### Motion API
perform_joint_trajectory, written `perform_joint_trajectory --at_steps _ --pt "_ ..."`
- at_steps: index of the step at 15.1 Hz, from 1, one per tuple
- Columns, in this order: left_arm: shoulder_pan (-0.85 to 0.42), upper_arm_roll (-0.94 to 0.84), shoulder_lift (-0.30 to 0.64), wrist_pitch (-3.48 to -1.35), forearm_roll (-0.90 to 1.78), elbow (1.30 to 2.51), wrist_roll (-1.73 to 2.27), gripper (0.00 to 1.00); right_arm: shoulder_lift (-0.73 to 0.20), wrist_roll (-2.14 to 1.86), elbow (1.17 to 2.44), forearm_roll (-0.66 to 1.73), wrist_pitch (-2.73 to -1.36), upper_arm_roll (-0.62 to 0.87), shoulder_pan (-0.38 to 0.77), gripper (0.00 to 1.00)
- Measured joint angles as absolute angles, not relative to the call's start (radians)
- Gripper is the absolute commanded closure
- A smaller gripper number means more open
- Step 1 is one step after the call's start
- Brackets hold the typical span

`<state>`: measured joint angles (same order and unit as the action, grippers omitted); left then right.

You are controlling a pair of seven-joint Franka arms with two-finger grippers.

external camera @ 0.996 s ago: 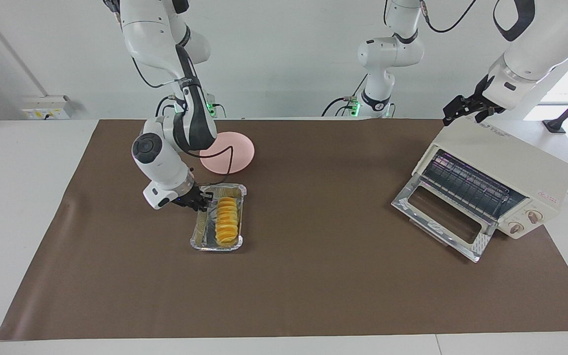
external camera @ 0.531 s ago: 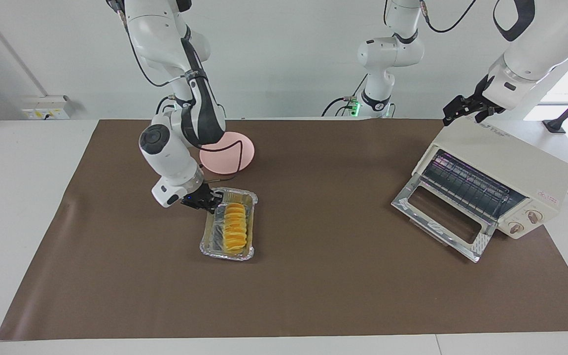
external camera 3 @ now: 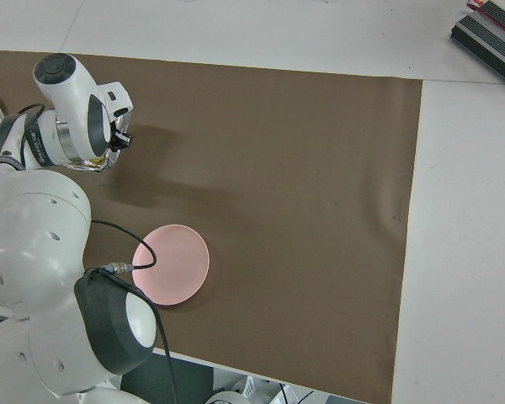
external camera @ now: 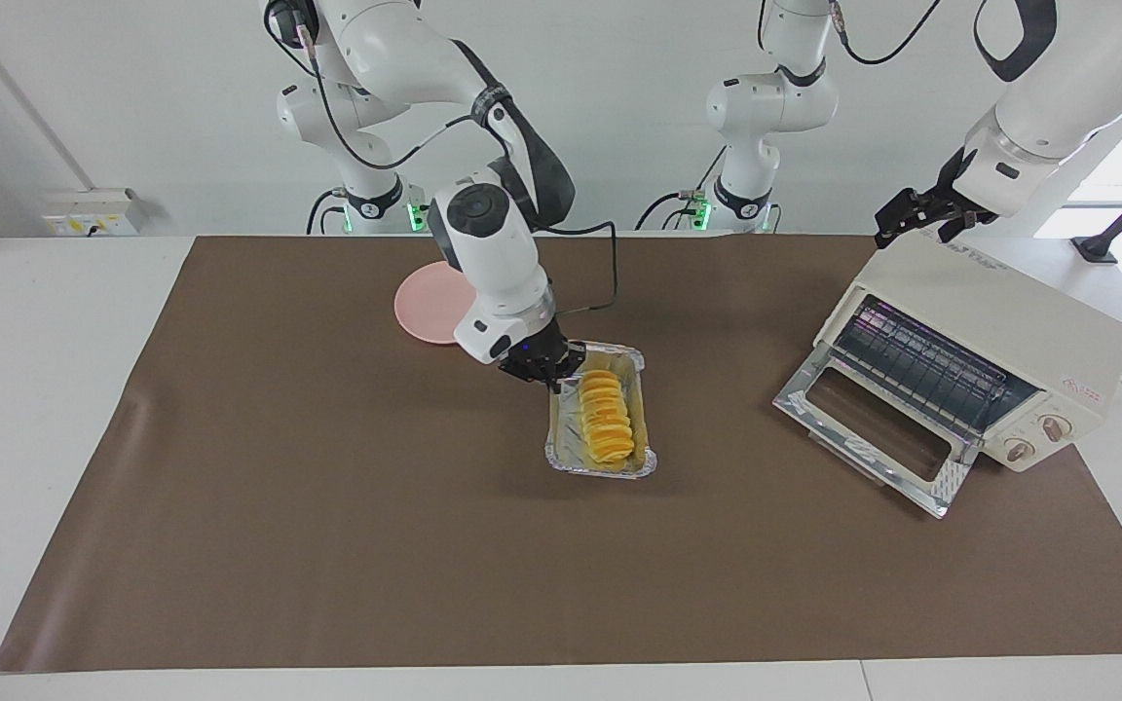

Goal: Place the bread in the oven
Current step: 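Slide the foil tray with the right gripper toward the toaster oven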

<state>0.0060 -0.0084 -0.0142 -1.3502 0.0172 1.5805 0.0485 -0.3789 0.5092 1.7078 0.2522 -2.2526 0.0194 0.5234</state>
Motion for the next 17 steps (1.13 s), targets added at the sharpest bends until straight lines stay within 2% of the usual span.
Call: perform_joint_trajectory --at_steps 5,8,10,12,13,17 --pt "0.006 -0.008 -0.014 -1.35 0.017 1.58 0.049 0.0 -0.509 0.57 1.638 0.351 -2.387 0.019 0.617 1.0" --pt "0.006 -0.008 -0.014 -1.35 0.017 1.58 0.049 0.0 -0.538 0.573 1.635 0.351 -2.397 0.018 0.636 1.0" --pt "0.006 -0.008 -0.014 -1.35 0.017 1.58 0.049 0.0 -0.547 0.573 1.635 0.351 -2.4 0.017 0.648 0.54" --pt "0.006 -0.008 -0.014 -1.35 0.017 1.58 0.049 0.0 -0.549 0.573 1.634 0.351 -2.401 0.017 0.651 0.25" --pt "0.006 -0.008 -0.014 -1.35 0.017 1.58 0.049 0.0 -0.549 0.573 1.633 0.351 -2.401 0.017 0.652 0.0" --pt "0.006 -0.008 -0.014 -1.35 0.017 1.58 0.049 0.0 -0.547 0.573 1.605 0.295 -2.363 0.016 0.663 0.0"
